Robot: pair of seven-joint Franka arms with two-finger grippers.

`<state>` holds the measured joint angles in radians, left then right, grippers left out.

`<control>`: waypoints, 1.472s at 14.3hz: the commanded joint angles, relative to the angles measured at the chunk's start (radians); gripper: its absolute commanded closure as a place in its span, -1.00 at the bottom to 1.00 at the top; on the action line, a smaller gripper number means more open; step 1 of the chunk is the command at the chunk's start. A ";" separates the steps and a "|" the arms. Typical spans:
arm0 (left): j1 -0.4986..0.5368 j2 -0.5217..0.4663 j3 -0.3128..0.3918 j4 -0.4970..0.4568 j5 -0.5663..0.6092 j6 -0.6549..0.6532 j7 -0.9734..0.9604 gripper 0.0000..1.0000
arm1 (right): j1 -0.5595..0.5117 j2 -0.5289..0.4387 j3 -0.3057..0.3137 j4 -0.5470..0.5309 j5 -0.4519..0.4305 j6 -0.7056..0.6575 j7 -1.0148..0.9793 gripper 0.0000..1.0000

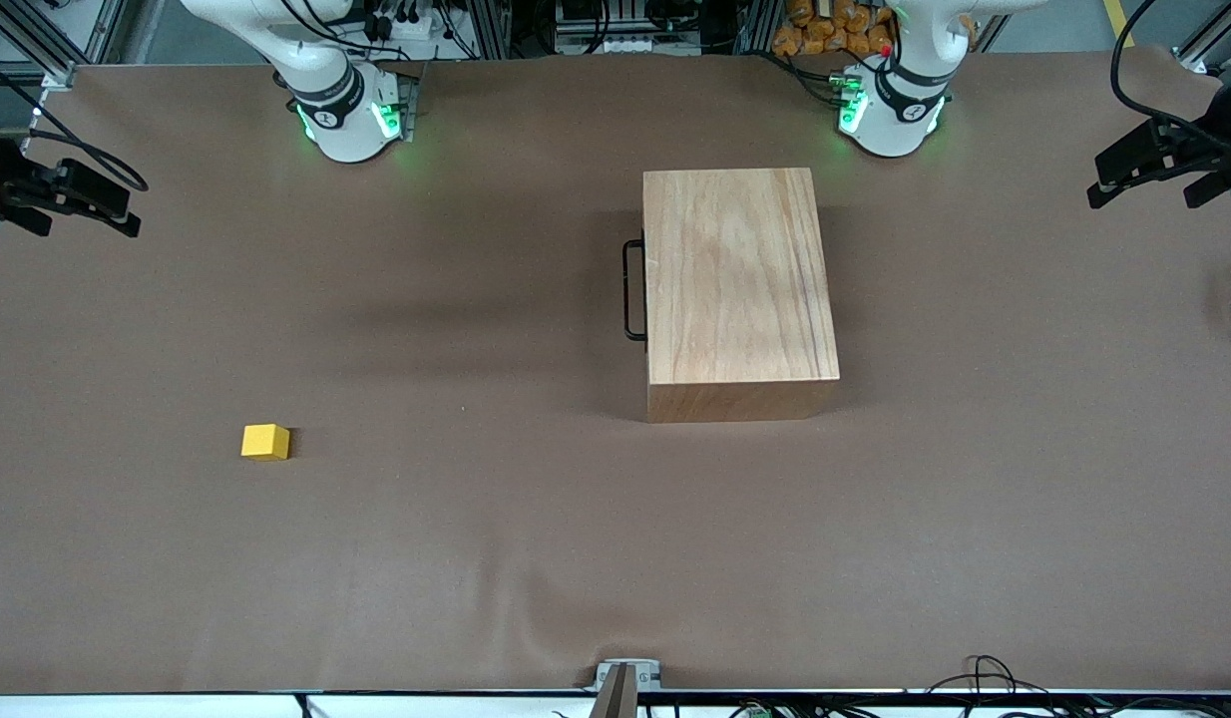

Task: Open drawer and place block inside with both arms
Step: 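Move the left gripper toward the black drawer handle of the wooden box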

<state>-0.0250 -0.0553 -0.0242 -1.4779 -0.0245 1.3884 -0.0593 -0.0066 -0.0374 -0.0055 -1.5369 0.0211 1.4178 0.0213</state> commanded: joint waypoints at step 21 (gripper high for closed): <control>-0.222 0.259 -0.280 0.093 -0.046 0.053 -0.571 -1.00 | -0.010 -0.001 0.012 -0.035 -0.010 -0.002 -0.015 -1.00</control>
<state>-0.2058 0.1512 -0.3040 -1.4498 -0.0610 1.4446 -0.5644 -0.0063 -0.0349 -0.0027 -1.5657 0.0210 1.4150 0.0159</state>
